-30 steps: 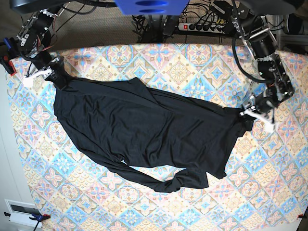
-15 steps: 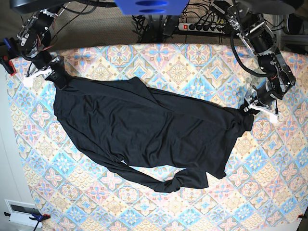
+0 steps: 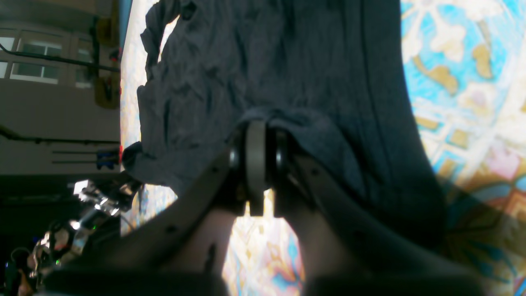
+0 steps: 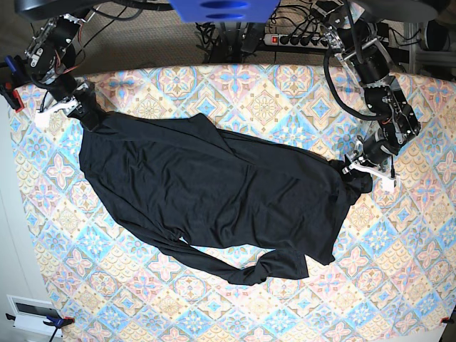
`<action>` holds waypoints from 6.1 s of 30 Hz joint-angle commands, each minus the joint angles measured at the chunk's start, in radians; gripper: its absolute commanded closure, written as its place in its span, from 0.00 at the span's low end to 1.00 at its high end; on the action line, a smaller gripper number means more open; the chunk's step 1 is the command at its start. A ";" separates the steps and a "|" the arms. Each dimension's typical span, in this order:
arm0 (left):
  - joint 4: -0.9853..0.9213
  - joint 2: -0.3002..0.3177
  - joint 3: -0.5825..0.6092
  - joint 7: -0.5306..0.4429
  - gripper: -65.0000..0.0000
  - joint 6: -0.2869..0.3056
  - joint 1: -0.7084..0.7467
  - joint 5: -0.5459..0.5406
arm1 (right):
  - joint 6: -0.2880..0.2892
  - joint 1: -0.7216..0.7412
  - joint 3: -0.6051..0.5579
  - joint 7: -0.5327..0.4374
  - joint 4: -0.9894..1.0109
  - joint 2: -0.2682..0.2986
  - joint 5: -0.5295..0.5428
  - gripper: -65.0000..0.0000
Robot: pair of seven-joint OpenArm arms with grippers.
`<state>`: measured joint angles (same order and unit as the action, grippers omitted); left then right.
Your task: Layout the t-shirt on the table in an organized manner, then fold the t-shirt properly
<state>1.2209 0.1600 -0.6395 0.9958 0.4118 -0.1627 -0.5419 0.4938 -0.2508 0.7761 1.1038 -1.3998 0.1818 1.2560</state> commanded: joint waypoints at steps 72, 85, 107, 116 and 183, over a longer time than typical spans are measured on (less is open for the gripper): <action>0.017 0.028 -0.006 0.031 1.00 0.003 -0.010 -0.065 | -0.083 0.118 -0.014 -0.017 0.029 0.015 -0.247 0.67; 0.017 0.028 -0.006 0.028 1.00 0.003 -0.008 -0.065 | -0.083 0.118 -0.013 -0.024 0.162 0.015 -0.259 0.93; 0.021 0.189 -0.009 0.024 1.00 0.006 0.136 -0.284 | 0.029 0.071 -0.008 0.031 -0.026 0.015 -0.184 0.97; 0.023 0.276 -0.024 0.028 1.00 0.006 0.254 -0.413 | 0.029 -0.011 -0.013 0.031 -0.026 0.015 -0.127 0.97; 0.330 0.192 -0.411 0.128 0.74 0.005 0.633 -0.498 | 0.024 -0.209 0.098 0.009 -0.369 0.020 -0.212 0.72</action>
<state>1.5352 0.3328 -1.0409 1.1351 0.4122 0.4702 -1.0199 0.5121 -0.4576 0.8661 1.1358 -1.7466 0.1825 1.0153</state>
